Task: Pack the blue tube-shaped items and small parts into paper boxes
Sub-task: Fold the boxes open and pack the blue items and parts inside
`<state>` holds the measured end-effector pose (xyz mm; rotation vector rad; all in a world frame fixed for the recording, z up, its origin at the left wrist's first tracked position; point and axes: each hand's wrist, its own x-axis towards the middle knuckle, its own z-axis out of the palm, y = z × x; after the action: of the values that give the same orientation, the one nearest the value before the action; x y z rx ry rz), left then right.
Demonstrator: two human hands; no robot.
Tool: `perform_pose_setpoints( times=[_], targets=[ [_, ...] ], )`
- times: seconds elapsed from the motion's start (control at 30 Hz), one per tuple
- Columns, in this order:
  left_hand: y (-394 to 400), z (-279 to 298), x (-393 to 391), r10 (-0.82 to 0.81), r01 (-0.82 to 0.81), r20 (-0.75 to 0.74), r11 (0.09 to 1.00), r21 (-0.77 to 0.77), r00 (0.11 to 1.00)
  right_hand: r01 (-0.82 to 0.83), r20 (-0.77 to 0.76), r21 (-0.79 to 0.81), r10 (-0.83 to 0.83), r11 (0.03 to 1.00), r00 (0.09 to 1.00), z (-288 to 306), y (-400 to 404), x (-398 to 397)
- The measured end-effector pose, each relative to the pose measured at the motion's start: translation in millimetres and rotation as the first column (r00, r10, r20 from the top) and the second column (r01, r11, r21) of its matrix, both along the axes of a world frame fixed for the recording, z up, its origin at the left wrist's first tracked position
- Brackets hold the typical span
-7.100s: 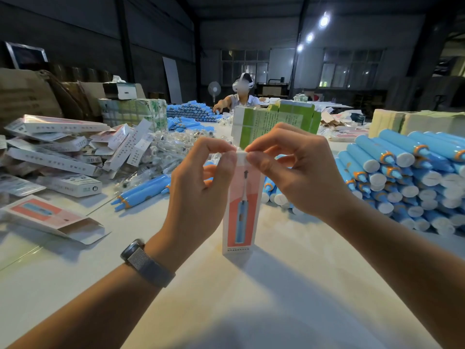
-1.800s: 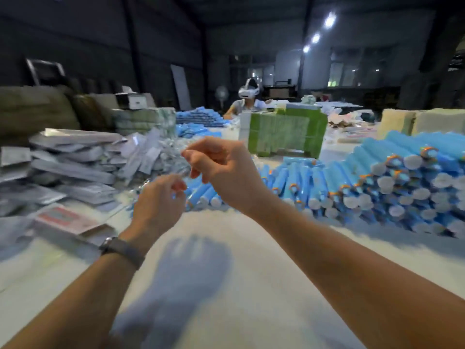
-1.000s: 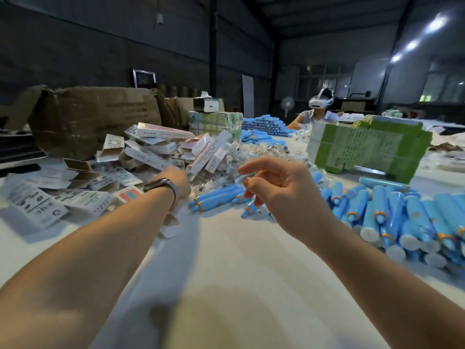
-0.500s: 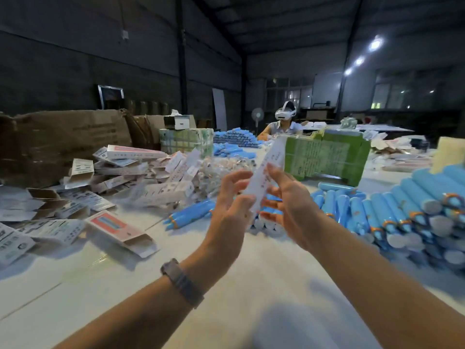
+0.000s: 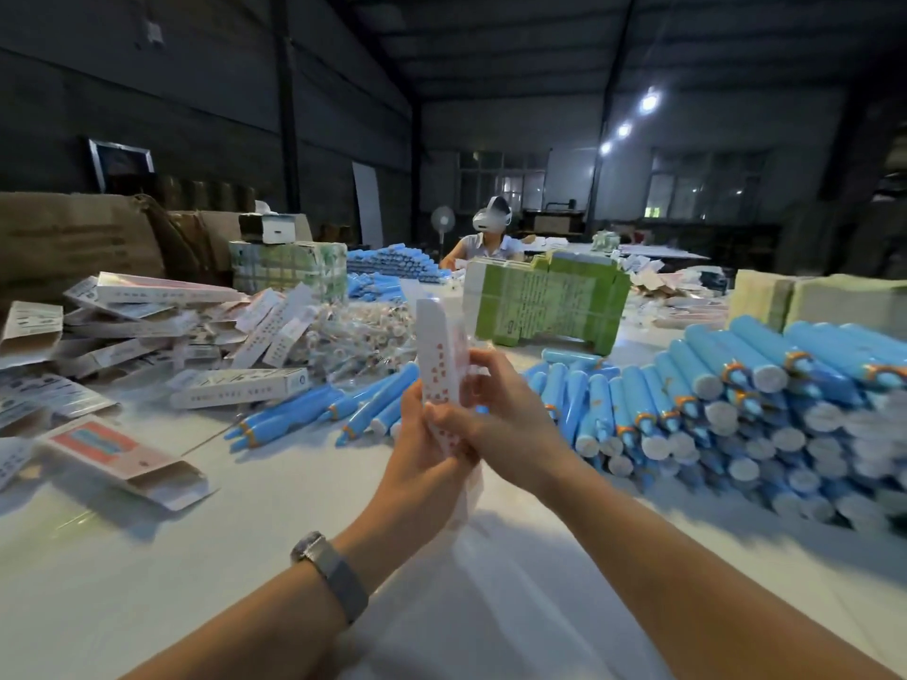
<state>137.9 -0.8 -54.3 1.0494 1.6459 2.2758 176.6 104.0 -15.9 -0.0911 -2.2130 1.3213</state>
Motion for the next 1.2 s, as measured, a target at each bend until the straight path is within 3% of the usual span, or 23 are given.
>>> perform_pose_setpoints(
  times=[0.1, 0.17, 0.2, 0.23, 0.27, 0.3, 0.4, 0.57, 0.63, 0.77, 0.87, 0.97, 1.2],
  targets=[
    [-9, -6, -11, 0.048, -0.048, -0.023, 0.999, -0.013, 0.999, -0.161, 0.088, -0.066, 0.167, 0.985, 0.982, 17, 26, 5],
    [-12, -10, -18, 0.033, -0.033, 0.000, 0.999, -0.037, 0.999, 0.053, 0.083, 0.073, -0.059, 0.996, 0.995, 22, 49, 7],
    [-12, -11, -19, 0.031, -0.030, 0.007, 0.998, -0.052, 1.000, 0.246, 0.088, 0.253, -0.275, 0.936, 0.957, 20, 61, 6],
    [-11, -12, -20, 0.035, -0.035, -0.001, 0.997, -0.071, 0.999, 0.349, 0.125, 0.494, -0.463, 0.796, 0.877, 16, 69, 5],
    [-10, -12, -20, 0.035, -0.036, -0.015, 0.995, -0.092, 0.999, 0.314, 0.187, 0.695, -0.584, 0.647, 0.790, 11, 75, 4],
    [-9, -12, -19, 0.026, -0.028, -0.024, 0.994, -0.110, 0.999, 0.205, 0.265, 0.806, -0.647, 0.556, 0.715, 5, 78, 4],
    [-8, -12, -16, -0.035, 0.034, -0.012, 0.995, -0.098, 0.999, 0.021, 0.395, 0.853, -0.672, 0.521, 0.626, -1, 79, 3],
    [-9, -15, -16, -0.007, 0.000, -0.131, 0.999, -0.052, 0.991, 0.096, 0.239, 0.897, -0.657, 0.431, 0.715, -2, 74, 5],
    [-9, -17, -19, 0.010, -0.020, -0.178, 0.998, -0.057, 0.984, 0.177, 0.192, 0.860, -0.625, 0.479, 0.756, 0, 73, 6],
    [-10, -23, -28, 0.112, -0.145, -0.258, 0.983, -0.114, 0.960, 0.273, 0.182, 0.594, -0.457, 0.756, 0.871, 24, 77, 13],
    [-10, -25, -34, 0.197, -0.244, -0.292, 0.961, -0.134, 0.936, 0.348, -0.038, 0.309, -0.355, 0.885, 0.934, 47, 77, 21],
    [-10, -24, -40, 0.269, -0.332, -0.344, 0.933, -0.139, 0.899, 0.385, -0.311, 0.106, -0.338, 0.917, 0.888, 63, 71, 31],
    [-10, -26, -42, 0.325, -0.417, -0.417, 0.897, -0.148, 0.849, 0.005, -0.613, -0.110, -0.072, 0.994, 0.787, 95, 35, 58]
  ],
)
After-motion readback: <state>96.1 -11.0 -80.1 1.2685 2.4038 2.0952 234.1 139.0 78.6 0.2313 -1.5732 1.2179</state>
